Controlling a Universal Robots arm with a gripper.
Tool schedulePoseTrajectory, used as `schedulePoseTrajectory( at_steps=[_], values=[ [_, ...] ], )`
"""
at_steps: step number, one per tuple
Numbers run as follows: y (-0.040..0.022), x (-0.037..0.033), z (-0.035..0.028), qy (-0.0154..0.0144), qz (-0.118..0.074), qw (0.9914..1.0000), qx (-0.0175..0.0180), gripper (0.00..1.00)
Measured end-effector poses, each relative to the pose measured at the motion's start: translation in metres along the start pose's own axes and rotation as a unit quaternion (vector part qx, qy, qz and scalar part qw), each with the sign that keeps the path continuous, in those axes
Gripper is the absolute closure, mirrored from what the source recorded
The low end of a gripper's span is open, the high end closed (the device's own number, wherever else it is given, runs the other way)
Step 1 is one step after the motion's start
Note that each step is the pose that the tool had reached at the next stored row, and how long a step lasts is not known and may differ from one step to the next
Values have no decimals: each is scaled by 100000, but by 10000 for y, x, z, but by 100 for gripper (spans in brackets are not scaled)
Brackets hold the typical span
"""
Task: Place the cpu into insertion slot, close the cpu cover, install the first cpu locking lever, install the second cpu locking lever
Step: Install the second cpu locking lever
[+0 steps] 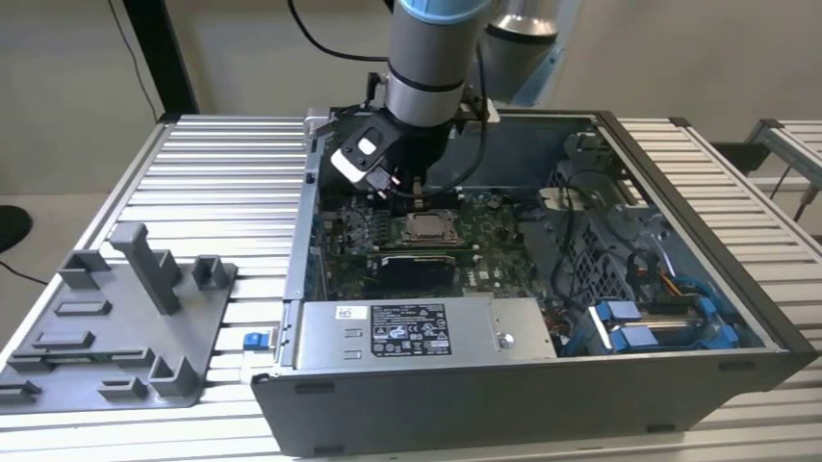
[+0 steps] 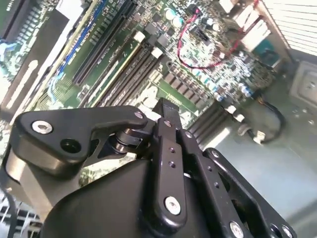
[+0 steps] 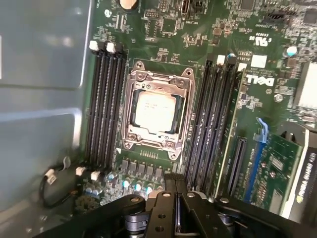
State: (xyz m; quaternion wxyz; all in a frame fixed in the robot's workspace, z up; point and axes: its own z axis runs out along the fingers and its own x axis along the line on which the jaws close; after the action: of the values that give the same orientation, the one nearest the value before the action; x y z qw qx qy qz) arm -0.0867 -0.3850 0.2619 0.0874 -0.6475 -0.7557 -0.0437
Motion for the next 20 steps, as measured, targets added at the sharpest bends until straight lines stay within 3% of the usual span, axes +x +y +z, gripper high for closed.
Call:
schedulePoseTrajectory(
  at_steps=[10, 12, 13, 17, 18, 20],
  values=[
    [-22, 86, -449, 9, 104, 100000, -27, 100],
    [-24, 99, -516, -146, 102, 100000, -26, 100],
    [-24, 100, -516, -726, 108, 99997, -150, 100],
    [-24, 105, -516, -4586, 132, 99890, -1007, 100],
    [-24, 114, -514, -5236, 137, 99856, -1151, 100],
    [-27, 129, -558, -5291, 135, 99853, -1168, 100]
  ],
)
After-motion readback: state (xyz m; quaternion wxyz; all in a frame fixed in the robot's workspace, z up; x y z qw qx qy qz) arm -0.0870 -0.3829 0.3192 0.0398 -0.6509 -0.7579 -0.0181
